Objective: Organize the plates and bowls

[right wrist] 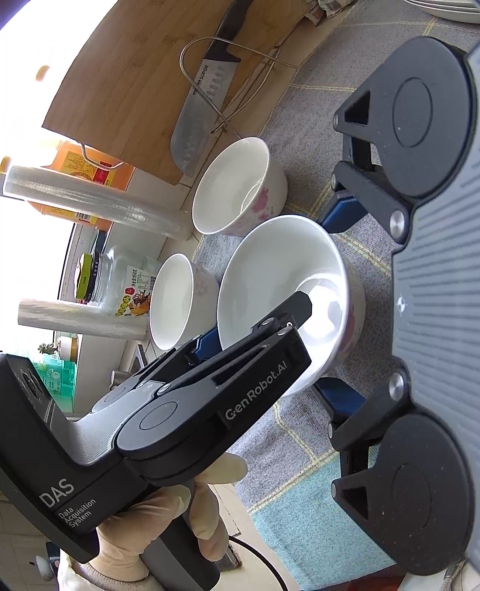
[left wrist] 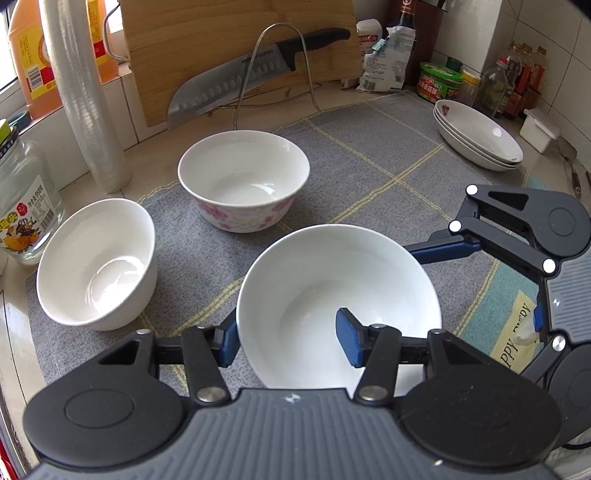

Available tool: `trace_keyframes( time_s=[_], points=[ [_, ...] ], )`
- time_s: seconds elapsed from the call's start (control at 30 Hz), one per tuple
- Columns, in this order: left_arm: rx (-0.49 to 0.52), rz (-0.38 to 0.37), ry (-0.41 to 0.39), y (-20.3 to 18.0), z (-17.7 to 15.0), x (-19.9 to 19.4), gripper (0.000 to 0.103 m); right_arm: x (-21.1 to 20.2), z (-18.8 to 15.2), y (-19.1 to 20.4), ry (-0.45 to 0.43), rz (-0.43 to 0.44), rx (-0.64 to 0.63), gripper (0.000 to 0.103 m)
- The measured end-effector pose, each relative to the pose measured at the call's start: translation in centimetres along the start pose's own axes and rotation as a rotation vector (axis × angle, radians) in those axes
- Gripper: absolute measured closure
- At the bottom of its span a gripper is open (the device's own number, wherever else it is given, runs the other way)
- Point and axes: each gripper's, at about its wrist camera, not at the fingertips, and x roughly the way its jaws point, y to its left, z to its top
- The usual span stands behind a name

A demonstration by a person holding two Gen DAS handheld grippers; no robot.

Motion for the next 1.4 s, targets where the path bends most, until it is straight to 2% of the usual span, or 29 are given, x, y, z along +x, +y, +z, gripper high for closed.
trace_keyframes(
  time_s=[0.8, 1.4],
  points=[
    [0.204, -0.159, 0.004, -8.1, 5.6, 5.3, 0.050, -4.4, -5.7, -5.9, 0.072, -0.201, 0.148, 0.015],
    [0.223, -0.187, 0.011, -9.6, 7.1, 7.5, 0.050, -3.8, -6.8, -7.6, 0.102, -0.227, 0.206, 0.015]
  ],
)
